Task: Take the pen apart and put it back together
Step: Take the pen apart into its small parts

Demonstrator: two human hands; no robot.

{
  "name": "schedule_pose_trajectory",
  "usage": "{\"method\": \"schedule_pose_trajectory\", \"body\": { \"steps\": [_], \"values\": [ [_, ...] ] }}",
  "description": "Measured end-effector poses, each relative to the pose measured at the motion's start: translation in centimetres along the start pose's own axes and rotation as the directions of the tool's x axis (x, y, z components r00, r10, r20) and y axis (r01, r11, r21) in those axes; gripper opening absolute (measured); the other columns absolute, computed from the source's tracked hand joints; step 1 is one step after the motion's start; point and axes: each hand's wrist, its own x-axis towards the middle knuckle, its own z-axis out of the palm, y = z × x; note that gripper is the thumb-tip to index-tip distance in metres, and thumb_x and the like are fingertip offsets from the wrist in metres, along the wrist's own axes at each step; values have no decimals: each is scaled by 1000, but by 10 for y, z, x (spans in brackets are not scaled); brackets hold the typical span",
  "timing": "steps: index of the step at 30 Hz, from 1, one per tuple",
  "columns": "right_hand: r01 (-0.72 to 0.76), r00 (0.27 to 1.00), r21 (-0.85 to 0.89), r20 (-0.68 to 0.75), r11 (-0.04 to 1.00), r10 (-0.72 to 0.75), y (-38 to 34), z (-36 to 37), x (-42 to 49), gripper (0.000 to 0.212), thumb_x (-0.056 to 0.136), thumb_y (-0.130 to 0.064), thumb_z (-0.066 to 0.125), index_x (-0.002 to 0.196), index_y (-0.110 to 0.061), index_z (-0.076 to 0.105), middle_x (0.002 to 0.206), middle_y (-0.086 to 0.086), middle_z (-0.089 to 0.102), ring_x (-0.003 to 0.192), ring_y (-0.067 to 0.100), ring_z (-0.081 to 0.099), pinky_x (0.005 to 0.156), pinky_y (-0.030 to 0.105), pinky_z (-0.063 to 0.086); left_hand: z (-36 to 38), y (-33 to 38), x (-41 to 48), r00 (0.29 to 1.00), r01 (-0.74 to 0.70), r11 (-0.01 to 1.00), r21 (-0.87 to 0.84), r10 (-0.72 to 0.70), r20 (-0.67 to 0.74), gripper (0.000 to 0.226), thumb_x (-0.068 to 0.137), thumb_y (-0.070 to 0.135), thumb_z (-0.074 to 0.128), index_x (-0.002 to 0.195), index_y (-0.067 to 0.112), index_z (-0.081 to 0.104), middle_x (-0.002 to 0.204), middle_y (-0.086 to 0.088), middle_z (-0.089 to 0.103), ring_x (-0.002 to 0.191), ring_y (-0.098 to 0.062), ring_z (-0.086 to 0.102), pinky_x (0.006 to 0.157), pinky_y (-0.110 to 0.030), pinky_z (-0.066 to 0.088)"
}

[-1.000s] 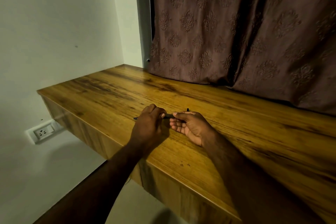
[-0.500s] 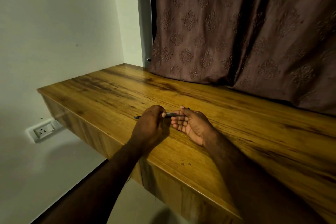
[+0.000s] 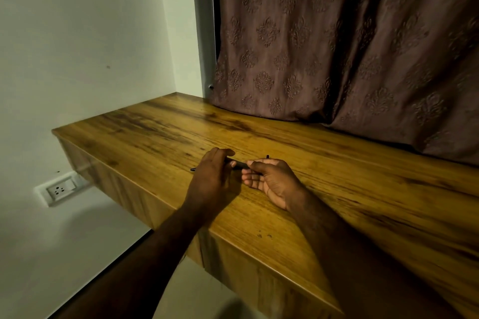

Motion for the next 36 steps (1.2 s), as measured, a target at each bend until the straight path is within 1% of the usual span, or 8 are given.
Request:
{"method": "schedule_pose_trajectory", "body": {
  "steps": [3, 8, 11, 14, 18, 22, 28, 36],
  "values": [
    [-4, 1000, -13, 11, 1000, 5, 0, 2, 0, 19, 93, -5, 57, 104, 9, 62, 78, 18, 67, 61, 20, 66, 56, 26, 56, -1, 2, 0, 1000, -10, 1000, -29, 10, 9, 40, 90, 31, 39, 116, 7, 56, 99, -7, 59, 88, -19, 58, 75, -35, 49],
    [-24, 999, -10, 21, 1000, 24, -1, 1, 0, 14, 93, -5, 56, 99, 6, 62, 75, 17, 68, 60, 20, 67, 56, 26, 57, -4, 5, 0, 1000, -17, 999, -45, 17, 2, 52, 82, 33, 36, 120, 3, 56, 101, -9, 60, 88, -19, 58, 75, -21, 42],
    [-37, 999, 15, 25, 999, 36, -2, 0, 1, 13, 93, -5, 56, 100, 5, 61, 75, 16, 67, 60, 19, 67, 56, 26, 56, -3, 6, 1, 1000, -29, 999, -37, 29, -12, 53, 83, 34, 35, 116, -1, 58, 100, -13, 61, 88, -22, 59, 76, -20, 41],
    [-40, 999, 43, 22, 998, 39, -2, -1, 1, 10, 92, -4, 57, 95, 4, 62, 74, 16, 67, 59, 19, 66, 56, 25, 56, 0, 3, 1, 999, -13, 999, -34, 12, -31, 47, 87, 34, 36, 108, 0, 61, 96, -13, 61, 85, -24, 59, 75, -24, 42],
    [-28, 1000, 31, 9, 999, 28, -2, -1, 0, 13, 91, -5, 59, 97, 5, 63, 75, 16, 66, 61, 19, 65, 55, 24, 56, 3, -2, 1, 1000, -7, 1000, -21, 7, -4, 41, 88, 37, 39, 98, 4, 62, 90, -8, 58, 80, -21, 55, 71, -30, 42],
    [-15, 1000, 29, 6, 999, 15, -2, -1, -1, 11, 91, -6, 59, 94, 4, 63, 75, 15, 65, 60, 18, 64, 54, 24, 55, 3, -3, 1, 999, -8, 1000, -17, 8, 38, 38, 86, 39, 39, 92, 10, 62, 87, 1, 52, 77, -12, 48, 66, -21, 34],
    [-51, 998, 83, 43, 995, 48, -5, -3, -4, 15, 94, -11, 55, 91, 1, 64, 74, 15, 65, 61, 19, 64, 55, 24, 55, 6, -13, 2, 999, 32, 998, -53, -30, 23, 18, 91, 23, 45, 91, 13, 59, 86, 5, 51, 77, -10, 48, 68, -20, 35],
    [-97, 990, 25, 106, 995, 94, -8, -5, -3, 19, 95, -12, 55, 91, 4, 63, 78, 16, 65, 61, 18, 65, 55, 24, 56, 6, -12, 3, 999, 35, 997, -67, -34, 15, 15, 92, 22, 47, 92, 14, 60, 86, 4, 52, 76, -10, 49, 68, -21, 37]
  ]
}}
